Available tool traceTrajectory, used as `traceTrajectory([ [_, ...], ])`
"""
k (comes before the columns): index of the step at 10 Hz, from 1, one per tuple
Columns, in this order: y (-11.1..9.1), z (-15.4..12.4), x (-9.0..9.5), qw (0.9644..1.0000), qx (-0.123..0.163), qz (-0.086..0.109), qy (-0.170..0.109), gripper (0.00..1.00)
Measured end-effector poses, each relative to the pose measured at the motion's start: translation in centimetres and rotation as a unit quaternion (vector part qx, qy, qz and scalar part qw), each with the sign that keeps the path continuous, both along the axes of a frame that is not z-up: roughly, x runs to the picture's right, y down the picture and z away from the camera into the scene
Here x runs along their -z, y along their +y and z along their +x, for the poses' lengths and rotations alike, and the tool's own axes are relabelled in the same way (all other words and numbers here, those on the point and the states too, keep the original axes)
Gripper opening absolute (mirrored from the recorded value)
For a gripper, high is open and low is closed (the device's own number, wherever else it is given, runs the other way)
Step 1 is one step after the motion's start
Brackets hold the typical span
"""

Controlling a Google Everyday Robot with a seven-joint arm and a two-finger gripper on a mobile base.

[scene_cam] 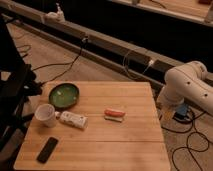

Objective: Place the eraser in the ceramic cup

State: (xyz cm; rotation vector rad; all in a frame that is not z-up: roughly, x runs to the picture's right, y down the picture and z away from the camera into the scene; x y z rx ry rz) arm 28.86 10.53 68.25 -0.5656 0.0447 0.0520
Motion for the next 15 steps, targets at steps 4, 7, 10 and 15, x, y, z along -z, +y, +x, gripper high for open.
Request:
traceTrajectory([
  [4, 0.0, 0.0, 0.0, 1.0, 0.0, 0.0, 0.0, 0.65],
  [7, 0.0, 0.0, 0.0, 1.0, 0.0, 0.0, 0.0, 0.65],
  [10, 0.0, 0.0, 0.0, 1.0, 0.0, 0.0, 0.0, 0.65],
  [15, -0.3, -8.5, -1.0, 0.9954, 0.049, 0.013, -0.082, 0.65],
])
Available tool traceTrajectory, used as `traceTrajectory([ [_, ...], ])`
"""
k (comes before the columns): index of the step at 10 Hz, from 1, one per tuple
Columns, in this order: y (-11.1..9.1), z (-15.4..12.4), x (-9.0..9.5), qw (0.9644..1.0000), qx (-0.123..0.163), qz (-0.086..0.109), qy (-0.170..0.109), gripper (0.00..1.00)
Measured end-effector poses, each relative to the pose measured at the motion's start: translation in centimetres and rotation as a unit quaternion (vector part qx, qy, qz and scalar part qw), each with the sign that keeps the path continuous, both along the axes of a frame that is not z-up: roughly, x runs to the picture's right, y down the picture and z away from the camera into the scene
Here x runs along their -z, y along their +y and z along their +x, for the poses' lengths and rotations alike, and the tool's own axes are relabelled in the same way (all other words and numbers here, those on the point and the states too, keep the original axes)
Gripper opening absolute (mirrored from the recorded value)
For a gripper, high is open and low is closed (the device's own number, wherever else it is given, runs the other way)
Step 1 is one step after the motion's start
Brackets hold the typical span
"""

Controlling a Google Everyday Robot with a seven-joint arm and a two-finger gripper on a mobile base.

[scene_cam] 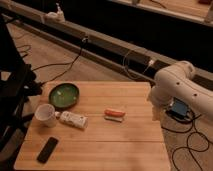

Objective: Place the eraser in the ceramic cup

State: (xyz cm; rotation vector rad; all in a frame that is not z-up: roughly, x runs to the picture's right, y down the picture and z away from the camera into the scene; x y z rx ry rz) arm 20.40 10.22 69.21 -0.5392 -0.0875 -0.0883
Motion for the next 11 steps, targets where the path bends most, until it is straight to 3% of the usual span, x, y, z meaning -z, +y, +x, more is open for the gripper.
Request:
traceTrajectory([
  [2, 1.3, -6.6, 0.1, 0.9975, 0.016, -0.01, -0.068, 0.65],
  [3, 2.2, -10.6, 0.4, 0.9936, 0.028, -0.016, -0.108, 0.65],
  [4, 3.4, -14.7, 1.4, 0.9872, 0.038, -0.023, -0.153, 0.65],
  [5, 4.0, -17.2, 2.4, 0.9821, 0.041, -0.026, -0.182, 0.65],
  [6, 4.5, -18.5, 2.9, 0.9789, 0.043, -0.029, -0.198, 0.65],
  [9, 4.6, -18.6, 3.0, 0.9785, 0.041, -0.029, -0.2, 0.65],
  [11, 4.6, -19.4, 2.8, 0.9757, 0.015, -0.034, -0.216, 0.65],
])
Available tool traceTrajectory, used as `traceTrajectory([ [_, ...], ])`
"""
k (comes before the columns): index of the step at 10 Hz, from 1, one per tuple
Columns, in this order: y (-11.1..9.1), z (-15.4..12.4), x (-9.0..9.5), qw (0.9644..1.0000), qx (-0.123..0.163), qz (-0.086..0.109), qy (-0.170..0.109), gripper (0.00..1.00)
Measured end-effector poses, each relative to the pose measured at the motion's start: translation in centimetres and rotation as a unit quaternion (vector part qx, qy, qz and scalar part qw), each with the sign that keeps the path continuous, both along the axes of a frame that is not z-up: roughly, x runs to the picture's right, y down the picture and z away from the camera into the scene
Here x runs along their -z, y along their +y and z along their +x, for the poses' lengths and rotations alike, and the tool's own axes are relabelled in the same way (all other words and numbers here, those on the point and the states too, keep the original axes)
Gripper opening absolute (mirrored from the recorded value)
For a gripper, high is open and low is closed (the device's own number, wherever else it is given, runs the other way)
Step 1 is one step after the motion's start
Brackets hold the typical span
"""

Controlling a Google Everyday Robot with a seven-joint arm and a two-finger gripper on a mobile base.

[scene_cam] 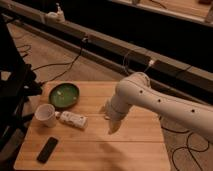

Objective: Place the eraser in the ceramic cup

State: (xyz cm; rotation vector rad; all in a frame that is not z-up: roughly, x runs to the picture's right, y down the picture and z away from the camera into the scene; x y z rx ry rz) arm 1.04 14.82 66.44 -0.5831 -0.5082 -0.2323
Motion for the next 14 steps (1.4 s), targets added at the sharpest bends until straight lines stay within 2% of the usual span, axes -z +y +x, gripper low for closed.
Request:
traceTrajectory([
  [1, 0.2, -1.3, -0.4, 0.9998, -0.011, -0.007, -0.016, 0.65],
  [2, 0.9, -3.3, -0.9, 0.9991, -0.01, -0.017, -0.037, 0.65],
  [4, 2.6, -6.9, -2.0, 0.9969, 0.004, -0.031, -0.073, 0.65],
  [7, 5.0, -11.8, -3.3, 0.9916, 0.032, -0.041, -0.118, 0.65],
  [10, 7.1, -18.1, -2.8, 0.9816, 0.062, -0.044, -0.175, 0.65],
  [12, 8.1, -21.6, -1.6, 0.9726, 0.077, -0.045, -0.215, 0.65],
  [14, 8.0, -21.5, -1.6, 0.9727, 0.076, -0.044, -0.215, 0.65],
])
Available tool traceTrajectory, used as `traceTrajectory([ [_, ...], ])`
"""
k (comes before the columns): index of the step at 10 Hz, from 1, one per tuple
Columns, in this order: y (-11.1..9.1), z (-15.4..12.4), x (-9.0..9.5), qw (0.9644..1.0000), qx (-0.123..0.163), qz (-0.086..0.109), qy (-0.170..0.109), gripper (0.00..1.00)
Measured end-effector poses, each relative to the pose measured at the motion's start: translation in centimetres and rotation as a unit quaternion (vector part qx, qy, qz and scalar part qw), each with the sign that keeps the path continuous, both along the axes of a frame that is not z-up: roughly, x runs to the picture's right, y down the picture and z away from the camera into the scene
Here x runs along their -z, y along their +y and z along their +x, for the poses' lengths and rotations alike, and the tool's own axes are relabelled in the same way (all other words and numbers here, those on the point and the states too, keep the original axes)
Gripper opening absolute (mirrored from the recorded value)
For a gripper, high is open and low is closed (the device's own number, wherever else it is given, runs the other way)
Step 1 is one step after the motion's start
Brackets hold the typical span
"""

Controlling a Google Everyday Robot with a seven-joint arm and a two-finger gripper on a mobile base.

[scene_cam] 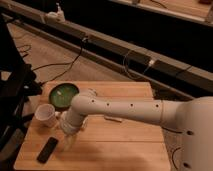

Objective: Place the eraser in the ceramic cup

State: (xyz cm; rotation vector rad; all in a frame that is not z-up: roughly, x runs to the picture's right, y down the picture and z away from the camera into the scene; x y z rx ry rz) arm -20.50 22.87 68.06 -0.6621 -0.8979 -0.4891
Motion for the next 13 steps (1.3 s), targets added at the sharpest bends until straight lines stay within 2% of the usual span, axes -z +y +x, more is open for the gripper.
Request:
traceTrajectory([
  [2, 0.0, -0.1, 0.0, 1.0, 0.0, -0.001, -0.001, 0.65],
  [6, 1.2, -0.6, -3.1, 0.9999, -0.005, -0.013, 0.009, 0.65],
  [11, 3.7, -5.7, -7.7, 0.9989, 0.035, -0.025, -0.018, 0.65],
  [13, 4.5, -7.7, -9.3, 0.9983, 0.037, -0.032, -0.031, 0.65],
])
